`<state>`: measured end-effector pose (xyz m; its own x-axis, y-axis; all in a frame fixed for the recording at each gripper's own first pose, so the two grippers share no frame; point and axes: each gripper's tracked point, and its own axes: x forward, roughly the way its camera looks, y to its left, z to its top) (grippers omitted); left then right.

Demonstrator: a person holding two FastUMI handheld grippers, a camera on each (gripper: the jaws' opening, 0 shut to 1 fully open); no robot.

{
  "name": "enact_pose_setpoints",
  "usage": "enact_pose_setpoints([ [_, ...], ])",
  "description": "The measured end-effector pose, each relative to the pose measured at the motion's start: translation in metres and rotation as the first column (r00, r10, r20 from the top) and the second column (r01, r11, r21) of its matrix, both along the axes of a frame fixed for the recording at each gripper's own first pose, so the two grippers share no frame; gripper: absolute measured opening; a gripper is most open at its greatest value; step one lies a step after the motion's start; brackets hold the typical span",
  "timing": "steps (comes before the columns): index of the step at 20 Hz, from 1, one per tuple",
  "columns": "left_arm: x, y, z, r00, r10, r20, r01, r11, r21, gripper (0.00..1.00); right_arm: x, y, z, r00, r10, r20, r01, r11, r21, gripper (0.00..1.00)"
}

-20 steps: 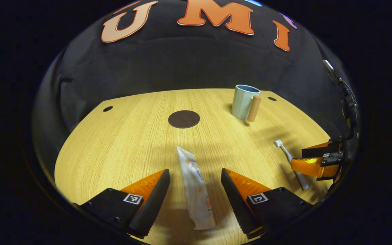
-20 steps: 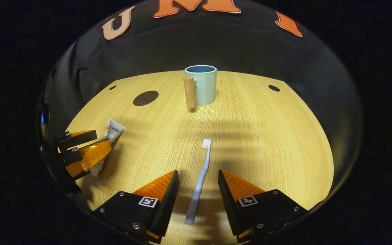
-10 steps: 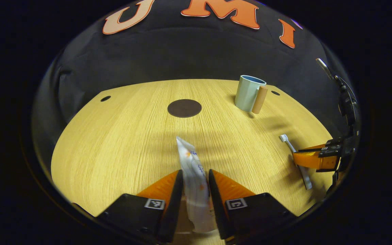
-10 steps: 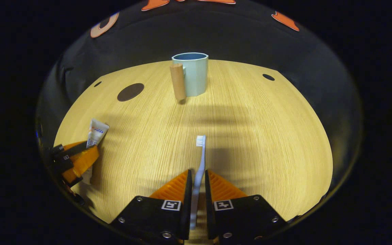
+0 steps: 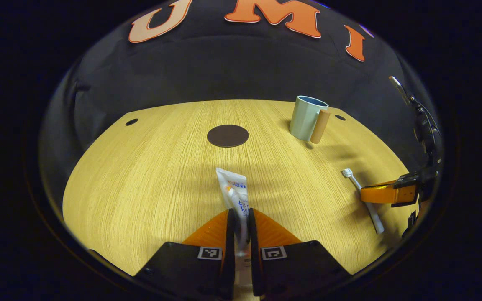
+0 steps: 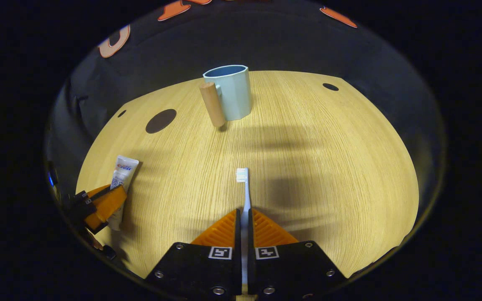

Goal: Put the toothbrush and toothpaste on the desktop into the cup, then pick up the cup and place it on the coaster on the desktop.

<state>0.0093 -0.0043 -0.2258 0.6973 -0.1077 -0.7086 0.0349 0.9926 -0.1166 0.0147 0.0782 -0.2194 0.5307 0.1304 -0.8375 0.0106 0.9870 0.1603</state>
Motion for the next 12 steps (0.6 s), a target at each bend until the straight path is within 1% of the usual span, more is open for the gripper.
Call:
enact_pose_setpoints([
  [3, 0.002, 0.002, 0.004, 1.0, 0.016, 0.027, -0.015, 1.0, -0.026, 0.19, 0.012, 0.009, 0.017, 0.997, 0.01, 0.074, -0.015, 0.998, 0.06, 0.06],
  [6, 0.003, 0.005, 0.011, 0.997, 0.04, 0.064, -0.038, 0.999, -0.032, 0.2, 0.021, 0.012, 0.025, 0.989, 0.022, 0.146, -0.037, 0.995, 0.094, 0.06],
  [7, 0.003, 0.006, 0.014, 0.996, 0.044, 0.077, -0.042, 0.998, -0.036, 0.19, 0.025, 0.013, 0.028, 0.984, 0.023, 0.175, -0.041, 0.995, 0.096, 0.06],
  [9, 0.005, 0.006, 0.02, 0.994, 0.05, 0.101, -0.047, 0.998, -0.041, 0.2, 0.03, 0.009, 0.037, 0.974, 0.039, 0.221, -0.058, 0.995, 0.082, 0.06],
  [12, 0.004, 0.009, 0.032, 0.988, 0.055, 0.143, -0.053, 0.998, -0.023, 0.21, 0.042, 0.014, 0.05, 0.956, 0.048, 0.29, -0.082, 0.991, 0.108, 0.06],
])
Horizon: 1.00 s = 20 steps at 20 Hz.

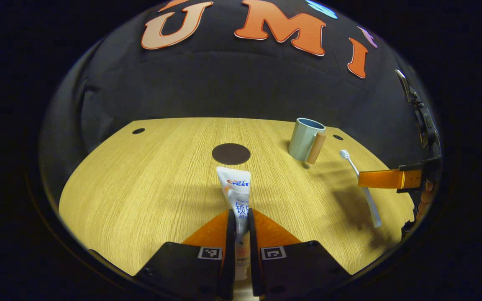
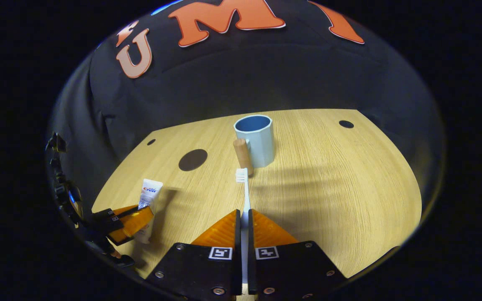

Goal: Put the toothbrush and toothpaste on the desktop into the cup, then pick up the cup and place it on the coaster on the desktop.

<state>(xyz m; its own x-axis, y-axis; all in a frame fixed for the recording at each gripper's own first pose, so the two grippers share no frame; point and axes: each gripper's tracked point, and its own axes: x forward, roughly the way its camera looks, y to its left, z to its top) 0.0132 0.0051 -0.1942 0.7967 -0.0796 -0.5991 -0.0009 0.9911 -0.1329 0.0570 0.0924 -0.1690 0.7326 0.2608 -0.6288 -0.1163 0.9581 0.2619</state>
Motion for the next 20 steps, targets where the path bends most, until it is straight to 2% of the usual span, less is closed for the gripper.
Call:
enact_pose_setpoints([
  [3, 0.0, 0.002, 0.008, 1.0, 0.012, 0.014, -0.012, 1.0, 0.01, 0.2, 0.024, 0.0, 0.022, 0.991, 0.019, 0.134, -0.016, 1.0, -0.025, 0.06],
  [9, 0.002, 0.006, 0.022, 0.999, 0.026, 0.045, -0.025, 1.0, -0.019, 0.2, 0.058, -0.001, 0.084, 0.947, 0.026, 0.319, -0.011, 0.999, -0.047, 0.06],
  [14, 0.002, 0.011, 0.032, 0.997, 0.036, 0.076, -0.035, 0.999, -0.008, 0.19, 0.082, -0.003, 0.129, 0.862, 0.027, 0.506, -0.002, 0.999, -0.049, 0.05],
  [20, 0.002, 0.014, 0.042, 0.992, 0.046, 0.114, -0.046, 0.999, -0.004, 0.2, 0.109, -0.001, 0.163, 0.766, -0.001, 0.643, 0.008, 1.0, -0.009, 0.06],
])
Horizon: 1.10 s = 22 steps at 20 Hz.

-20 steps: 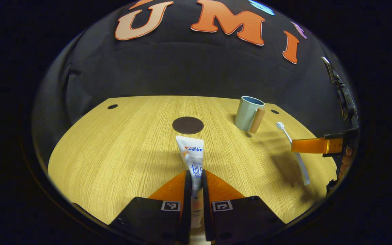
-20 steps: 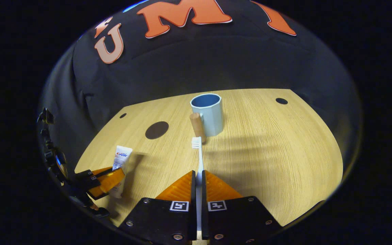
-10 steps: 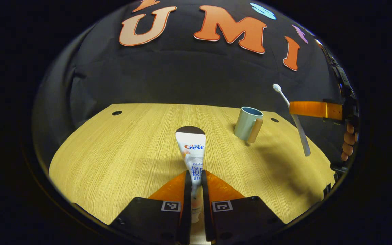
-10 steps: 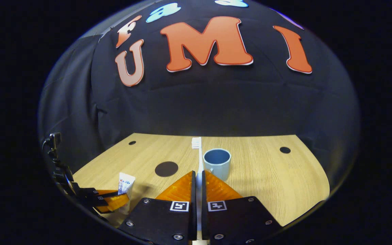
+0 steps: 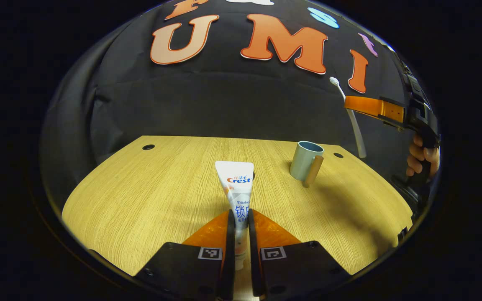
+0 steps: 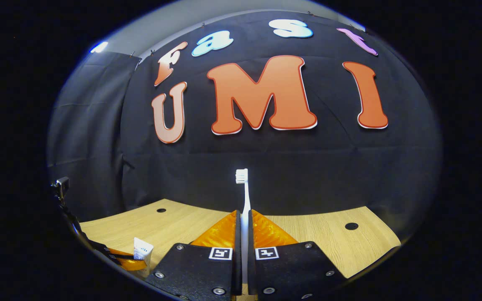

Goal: Put the toothbrush and toothpaste on the desktop into the cup, then pick up the cup and place it on the coaster on the desktop.

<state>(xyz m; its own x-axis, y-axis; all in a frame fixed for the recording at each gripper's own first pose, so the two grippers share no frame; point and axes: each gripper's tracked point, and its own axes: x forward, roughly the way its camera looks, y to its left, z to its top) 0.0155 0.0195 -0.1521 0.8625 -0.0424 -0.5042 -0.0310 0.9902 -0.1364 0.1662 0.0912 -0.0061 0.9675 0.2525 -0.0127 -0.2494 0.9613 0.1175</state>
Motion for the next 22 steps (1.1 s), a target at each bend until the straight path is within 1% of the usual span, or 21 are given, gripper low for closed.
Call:
enact_pose_setpoints([
  [3, 0.0, 0.003, 0.003, 1.0, 0.006, 0.014, -0.006, 1.0, 0.003, 0.19, 0.017, -0.002, 0.013, 0.995, -0.018, 0.094, 0.017, 1.0, 0.013, 0.06],
  [5, -0.001, 0.006, 0.003, 1.0, 0.012, 0.014, -0.012, 1.0, 0.01, 0.2, 0.027, -0.003, 0.022, 0.99, -0.033, 0.137, 0.027, 0.998, 0.049, 0.06],
  [8, 0.001, 0.009, 0.007, 1.0, 0.02, 0.023, -0.02, 1.0, 0.013, 0.19, 0.041, -0.004, 0.021, 0.987, -0.04, 0.158, 0.026, 0.996, 0.085, 0.06],
  [11, -0.001, 0.011, 0.015, 0.998, 0.024, 0.051, -0.025, 1.0, 0.012, 0.21, 0.056, -0.003, 0.019, 0.984, -0.043, 0.171, 0.018, 0.989, 0.144, 0.06],
  [12, -0.001, 0.011, 0.015, 0.998, 0.023, 0.061, -0.024, 1.0, 0.011, 0.2, 0.061, -0.003, 0.017, 0.983, -0.041, 0.179, 0.012, 0.988, 0.157, 0.06],
  [16, 0.001, 0.013, 0.021, 0.996, 0.019, 0.086, -0.02, 1.0, 0.018, 0.2, 0.075, 0.001, 0.006, 0.983, -0.037, 0.181, 0.007, 0.987, 0.163, 0.06],
  [19, 0.003, 0.016, 0.029, 0.993, 0.018, 0.114, -0.022, 0.999, 0.032, 0.19, 0.084, 0.003, 0.0, 0.98, -0.039, 0.195, 0.014, 0.992, 0.126, 0.06],
  [22, 0.009, 0.017, 0.034, 0.991, 0.019, 0.129, -0.023, 0.999, 0.031, 0.19, 0.095, -0.003, -0.017, 0.984, -0.062, 0.168, 0.046, 0.994, 0.098, 0.06],
])
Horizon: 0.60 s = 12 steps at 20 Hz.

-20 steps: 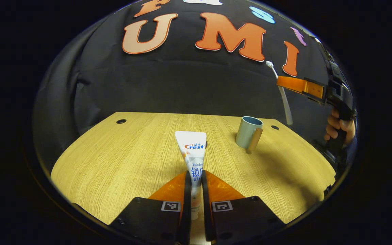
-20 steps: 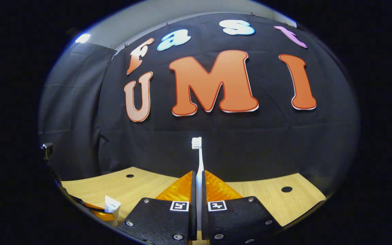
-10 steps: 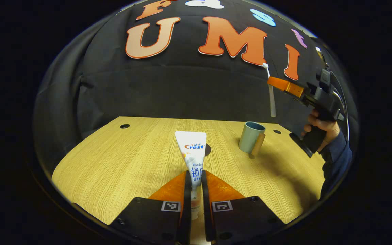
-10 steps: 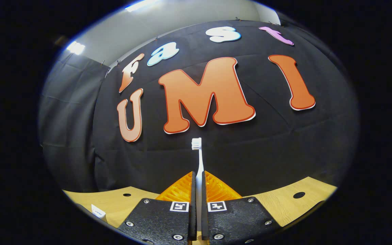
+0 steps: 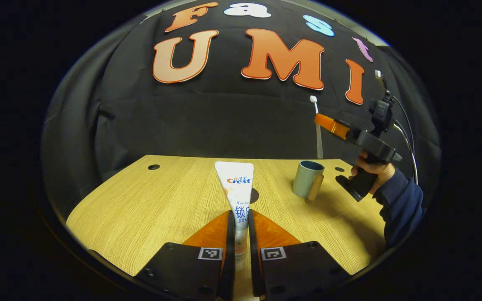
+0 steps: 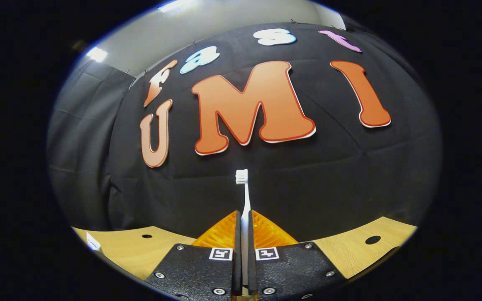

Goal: Put the toothbrush and toothpaste on the desktop into the cup, then pick up the cup and place it on the coaster on the desktop.

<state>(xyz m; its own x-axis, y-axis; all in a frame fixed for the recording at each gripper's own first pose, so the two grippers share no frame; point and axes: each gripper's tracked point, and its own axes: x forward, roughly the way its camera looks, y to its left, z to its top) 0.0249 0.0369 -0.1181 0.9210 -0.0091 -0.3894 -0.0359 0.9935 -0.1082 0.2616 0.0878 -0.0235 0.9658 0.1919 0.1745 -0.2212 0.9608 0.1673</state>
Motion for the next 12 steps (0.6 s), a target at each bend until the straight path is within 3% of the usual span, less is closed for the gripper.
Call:
enact_pose_setpoints([
  [12, 0.016, -0.009, 0.023, 0.998, -0.006, 0.056, 0.007, 1.0, -0.023, 0.19, 0.017, 0.007, -0.076, 0.989, 0.005, -0.147, -0.01, 0.999, -0.032, 0.06],
])
